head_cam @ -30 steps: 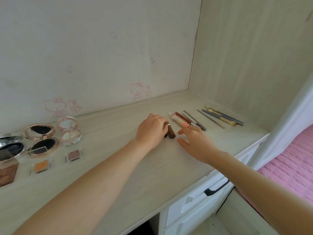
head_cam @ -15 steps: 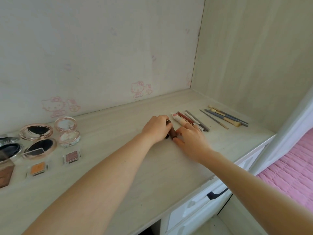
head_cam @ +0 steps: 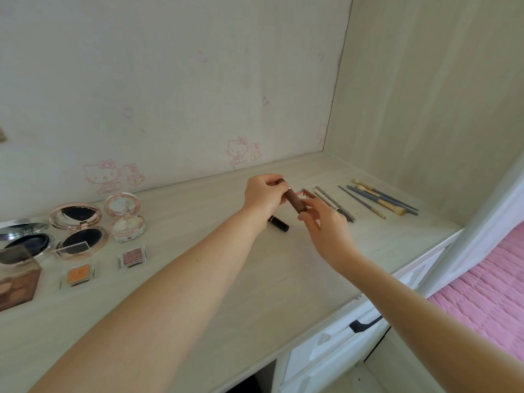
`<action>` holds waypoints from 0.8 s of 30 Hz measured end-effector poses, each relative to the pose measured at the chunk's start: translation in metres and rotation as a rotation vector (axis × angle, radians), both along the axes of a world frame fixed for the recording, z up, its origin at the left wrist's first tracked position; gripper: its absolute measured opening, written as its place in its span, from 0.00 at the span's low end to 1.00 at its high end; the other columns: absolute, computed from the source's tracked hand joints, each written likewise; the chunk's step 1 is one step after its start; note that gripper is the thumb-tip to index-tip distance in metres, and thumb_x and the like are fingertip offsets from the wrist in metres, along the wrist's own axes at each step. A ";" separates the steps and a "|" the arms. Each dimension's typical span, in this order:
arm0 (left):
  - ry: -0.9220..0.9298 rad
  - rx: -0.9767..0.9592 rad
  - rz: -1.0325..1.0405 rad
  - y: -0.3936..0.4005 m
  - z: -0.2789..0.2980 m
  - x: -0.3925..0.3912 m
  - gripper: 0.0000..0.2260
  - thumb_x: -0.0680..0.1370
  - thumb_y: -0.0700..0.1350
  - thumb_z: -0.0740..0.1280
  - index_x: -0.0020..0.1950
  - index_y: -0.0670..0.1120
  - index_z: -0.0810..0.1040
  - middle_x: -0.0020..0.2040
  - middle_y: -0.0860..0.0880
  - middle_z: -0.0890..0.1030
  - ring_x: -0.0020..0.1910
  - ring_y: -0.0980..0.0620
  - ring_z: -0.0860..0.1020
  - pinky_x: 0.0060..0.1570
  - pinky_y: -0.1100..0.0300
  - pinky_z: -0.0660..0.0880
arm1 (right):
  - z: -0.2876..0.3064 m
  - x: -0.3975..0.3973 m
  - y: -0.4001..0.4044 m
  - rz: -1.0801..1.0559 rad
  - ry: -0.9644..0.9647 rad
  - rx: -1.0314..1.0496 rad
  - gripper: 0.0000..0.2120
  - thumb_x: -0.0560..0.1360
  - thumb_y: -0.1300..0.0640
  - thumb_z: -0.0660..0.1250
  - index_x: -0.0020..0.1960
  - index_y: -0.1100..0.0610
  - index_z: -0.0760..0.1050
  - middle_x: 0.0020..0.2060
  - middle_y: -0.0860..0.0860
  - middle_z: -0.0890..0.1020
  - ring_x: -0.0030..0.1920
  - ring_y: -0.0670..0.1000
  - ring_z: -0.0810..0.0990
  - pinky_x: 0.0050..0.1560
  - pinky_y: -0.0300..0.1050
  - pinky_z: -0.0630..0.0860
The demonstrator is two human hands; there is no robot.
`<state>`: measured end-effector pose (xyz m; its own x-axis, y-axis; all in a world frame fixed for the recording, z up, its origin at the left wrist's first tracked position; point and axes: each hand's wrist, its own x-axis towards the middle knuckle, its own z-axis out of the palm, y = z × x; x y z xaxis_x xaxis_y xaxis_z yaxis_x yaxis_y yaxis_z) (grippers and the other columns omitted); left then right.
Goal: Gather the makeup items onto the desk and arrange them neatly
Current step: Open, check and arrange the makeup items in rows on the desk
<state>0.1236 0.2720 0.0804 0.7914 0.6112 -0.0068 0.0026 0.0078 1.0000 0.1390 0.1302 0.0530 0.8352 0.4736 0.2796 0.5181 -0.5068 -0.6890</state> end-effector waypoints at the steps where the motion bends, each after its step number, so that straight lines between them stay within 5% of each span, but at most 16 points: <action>1: -0.020 -0.073 0.009 0.001 0.003 -0.004 0.11 0.75 0.35 0.69 0.58 0.40 0.79 0.53 0.43 0.81 0.49 0.47 0.82 0.48 0.60 0.80 | 0.004 -0.003 0.002 0.003 0.044 0.039 0.13 0.80 0.58 0.60 0.63 0.52 0.74 0.45 0.43 0.79 0.47 0.42 0.74 0.41 0.26 0.65; 11: -0.182 -0.421 0.043 0.020 0.018 -0.074 0.12 0.72 0.34 0.72 0.54 0.36 0.77 0.48 0.41 0.80 0.43 0.48 0.82 0.52 0.56 0.80 | 0.037 -0.053 0.025 0.068 0.345 0.418 0.10 0.80 0.54 0.60 0.57 0.55 0.78 0.44 0.51 0.81 0.43 0.46 0.81 0.48 0.43 0.80; 16: -0.228 -0.436 0.020 0.035 0.017 -0.124 0.11 0.70 0.33 0.74 0.49 0.38 0.75 0.43 0.41 0.79 0.39 0.49 0.83 0.51 0.55 0.80 | 0.041 -0.075 0.040 0.104 0.497 0.542 0.07 0.80 0.58 0.62 0.51 0.56 0.79 0.37 0.51 0.79 0.39 0.46 0.79 0.43 0.40 0.81; 24: -0.185 -0.332 0.007 0.059 0.007 -0.202 0.10 0.69 0.31 0.74 0.47 0.36 0.77 0.43 0.40 0.79 0.42 0.46 0.84 0.47 0.59 0.80 | 0.038 -0.119 0.070 0.211 0.635 0.523 0.11 0.78 0.52 0.65 0.50 0.59 0.81 0.35 0.49 0.78 0.39 0.47 0.78 0.42 0.41 0.77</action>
